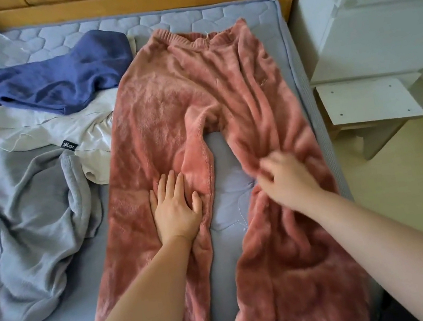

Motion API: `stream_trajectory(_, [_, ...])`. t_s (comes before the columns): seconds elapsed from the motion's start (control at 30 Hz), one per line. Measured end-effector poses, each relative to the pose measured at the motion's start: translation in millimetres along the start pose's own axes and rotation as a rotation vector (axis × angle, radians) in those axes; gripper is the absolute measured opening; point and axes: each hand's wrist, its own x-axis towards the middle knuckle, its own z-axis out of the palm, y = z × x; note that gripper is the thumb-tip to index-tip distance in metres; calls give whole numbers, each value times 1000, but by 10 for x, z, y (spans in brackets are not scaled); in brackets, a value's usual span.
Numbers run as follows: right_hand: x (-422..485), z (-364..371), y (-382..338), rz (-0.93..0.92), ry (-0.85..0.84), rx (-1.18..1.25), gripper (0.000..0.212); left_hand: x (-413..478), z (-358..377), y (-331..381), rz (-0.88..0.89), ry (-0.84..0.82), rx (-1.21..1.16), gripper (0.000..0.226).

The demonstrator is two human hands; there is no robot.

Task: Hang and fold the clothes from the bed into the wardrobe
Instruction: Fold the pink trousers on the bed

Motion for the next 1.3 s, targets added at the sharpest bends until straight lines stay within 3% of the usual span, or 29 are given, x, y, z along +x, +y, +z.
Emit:
stream_trajectory(0.07, [-214, 156, 98, -19, -229, 70, 50, -2, -8, 0, 0, -3, 8, 67])
stream_trajectory(0.17, [-435, 137, 152, 8, 26, 283, 56, -2, -16, 7, 9, -27, 41, 69])
stream_trajectory(0.23, [-620, 148, 201, 34, 116, 207, 57, -4, -26, 26, 5, -80, 80, 70])
stream_trajectory(0.37, [-986, 295, 327, -10, -144, -72, 68, -51, -54, 155, -62, -180, 141, 59])
stream_trajectory(0.43, [-1009, 294, 365, -38, -181, -119, 69, -163, -95, 341, -146, -178, 19, 59])
stream_trajectory(0.57, [-1186, 230, 401, -103, -242, -134, 68, -755, -155, 938, -202, -228, -485, 44])
stream_trajectory(0.67, [-1484, 166, 406, -124, -270, -117, 66, -1239, -159, 1203, -321, -289, -563, 33])
stream_trajectory(0.83, [-1906, 207, 361, -86, -213, -85, 62, -1328, -191, 1298, -487, -243, -732, 10])
stream_trajectory(0.97, [-1930, 296, 349, -64, -94, -41, 61, -1375, -236, 1217, -412, -363, -649, 12])
stream_trajectory(1.1, [-2215, 316, 239, 72, 9, 46, 51, -1656, -412, 1124, -403, -553, -585, 12])
stream_trajectory(1.17, [-2434, 275, 141, 119, -13, 67, 51, -1946, -538, 1099, -523, -604, -618, 11])
stream_trajectory(1.3, [-2897, 190, -50, 144, -66, 139, 44, -2603, -799, 1028, -988, -923, -1108, 25])
